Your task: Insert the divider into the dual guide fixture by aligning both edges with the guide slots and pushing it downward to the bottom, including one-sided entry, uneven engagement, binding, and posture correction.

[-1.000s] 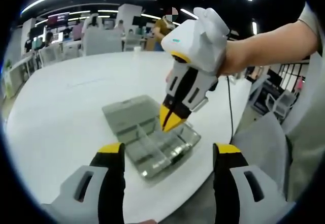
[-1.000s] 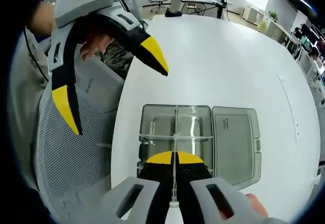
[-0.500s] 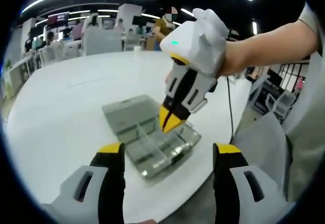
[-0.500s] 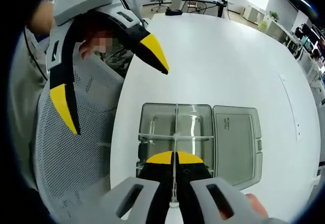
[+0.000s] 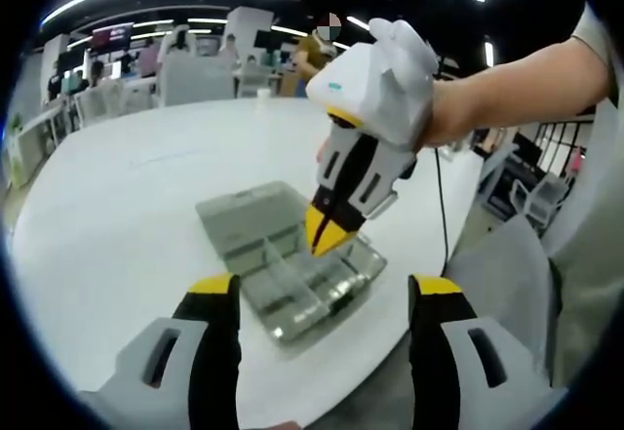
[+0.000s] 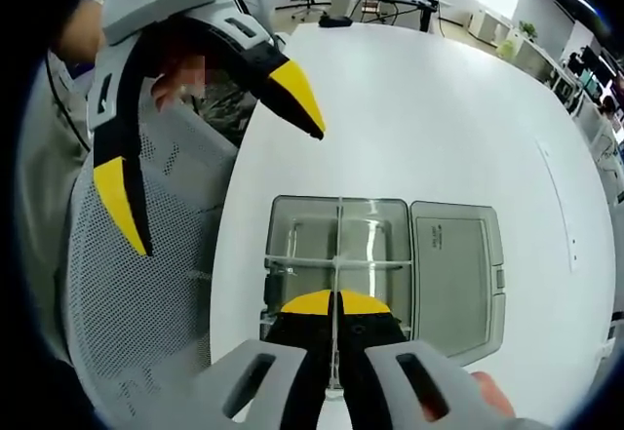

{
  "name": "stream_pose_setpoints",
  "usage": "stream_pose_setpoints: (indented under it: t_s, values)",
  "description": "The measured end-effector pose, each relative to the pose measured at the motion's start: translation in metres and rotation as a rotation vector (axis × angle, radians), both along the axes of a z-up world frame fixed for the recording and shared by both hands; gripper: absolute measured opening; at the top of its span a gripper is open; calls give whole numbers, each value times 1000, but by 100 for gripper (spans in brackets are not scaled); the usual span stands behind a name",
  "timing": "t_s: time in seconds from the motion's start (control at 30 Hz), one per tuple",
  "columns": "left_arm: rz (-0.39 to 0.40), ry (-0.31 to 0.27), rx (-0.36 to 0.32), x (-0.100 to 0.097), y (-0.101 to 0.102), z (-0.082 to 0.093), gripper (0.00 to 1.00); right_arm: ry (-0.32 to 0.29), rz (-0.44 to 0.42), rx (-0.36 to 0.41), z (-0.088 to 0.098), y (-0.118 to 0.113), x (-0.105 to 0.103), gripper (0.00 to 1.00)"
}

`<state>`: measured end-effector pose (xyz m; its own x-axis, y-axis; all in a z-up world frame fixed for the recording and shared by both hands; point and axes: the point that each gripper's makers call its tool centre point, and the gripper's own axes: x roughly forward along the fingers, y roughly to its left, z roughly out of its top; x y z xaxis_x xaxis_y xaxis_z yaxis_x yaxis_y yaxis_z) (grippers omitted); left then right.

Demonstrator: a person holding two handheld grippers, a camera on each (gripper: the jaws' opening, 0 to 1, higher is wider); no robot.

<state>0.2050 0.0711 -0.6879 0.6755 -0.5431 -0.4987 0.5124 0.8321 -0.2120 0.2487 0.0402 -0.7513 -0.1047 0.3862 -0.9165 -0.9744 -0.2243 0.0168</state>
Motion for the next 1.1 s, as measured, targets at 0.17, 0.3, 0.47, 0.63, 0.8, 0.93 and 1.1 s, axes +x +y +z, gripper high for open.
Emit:
stream_pose_setpoints:
  t_s: [0.17,0.3,0.47,0.63,0.8,0.93,1.1]
  values:
    - [-2,1,1,1,0,-1,68,0,0,-2,-1,0,0,0]
    - [-3,2,1,1,0,-2,68,0,0,-4,-3,0,0,0]
    - [-3,4,1,2,0,-3,68,2,0,-6,-5,0,0,0]
    - [-4,6,2,2,0,-4,68,1,3,-9,-8,-1,1,0]
    - [-4,9,0,2,0,-6,68,1,2,-13,-11,-1,1,0]
    - [-2,12,0,2,1,-7,68,-1,5,-15,-13,-1,2,0]
    - [0,14,-1,1,1,-7,68,-1,5,-18,-16,-1,2,0]
